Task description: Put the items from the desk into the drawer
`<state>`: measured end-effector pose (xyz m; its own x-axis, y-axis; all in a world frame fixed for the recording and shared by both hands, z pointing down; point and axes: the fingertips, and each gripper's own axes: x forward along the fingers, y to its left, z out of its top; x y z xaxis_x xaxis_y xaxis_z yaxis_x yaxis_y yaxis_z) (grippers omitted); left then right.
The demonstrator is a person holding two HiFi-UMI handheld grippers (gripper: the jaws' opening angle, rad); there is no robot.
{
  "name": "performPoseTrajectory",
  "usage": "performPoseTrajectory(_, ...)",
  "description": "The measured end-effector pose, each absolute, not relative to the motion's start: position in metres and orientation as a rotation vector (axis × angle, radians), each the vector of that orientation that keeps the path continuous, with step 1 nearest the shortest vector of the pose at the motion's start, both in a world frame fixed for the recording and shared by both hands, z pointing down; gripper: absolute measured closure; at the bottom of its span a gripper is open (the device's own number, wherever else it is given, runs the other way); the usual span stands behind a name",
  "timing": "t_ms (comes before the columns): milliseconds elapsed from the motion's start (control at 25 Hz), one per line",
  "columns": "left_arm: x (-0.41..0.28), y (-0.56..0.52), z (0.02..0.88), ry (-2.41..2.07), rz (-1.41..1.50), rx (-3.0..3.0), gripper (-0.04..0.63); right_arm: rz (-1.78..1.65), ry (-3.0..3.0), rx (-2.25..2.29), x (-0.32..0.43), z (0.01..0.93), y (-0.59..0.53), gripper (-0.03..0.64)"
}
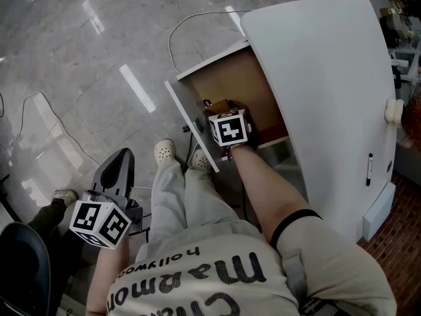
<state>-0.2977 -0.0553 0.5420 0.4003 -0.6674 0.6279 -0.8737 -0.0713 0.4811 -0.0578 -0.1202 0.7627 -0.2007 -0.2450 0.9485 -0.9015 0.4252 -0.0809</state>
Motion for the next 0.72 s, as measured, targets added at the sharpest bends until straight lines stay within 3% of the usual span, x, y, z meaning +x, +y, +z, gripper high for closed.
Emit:
performPoseTrajectory(320, -0.29, -0.046, 0.523, -1.359, 0.284, 1.83, 0.594, 0.92, -1.684, 1.052, -0.057, 0.741, -0.117, 0.242)
performPoseTrajectory(520, -0.275, -0.039, 0.504, -1.359, 0.247, 1.851, 0.594, 1.003, -1.694, 1.151, -0.064, 0.703, -0.105, 0.32)
performPoseTrajectory(720, -0.25, -0.038, 0.474, -1.339, 0.193, 1.91, 0.594, 1.042, -1.744, 1.248, -0.069, 0.651, -0.096, 0.513)
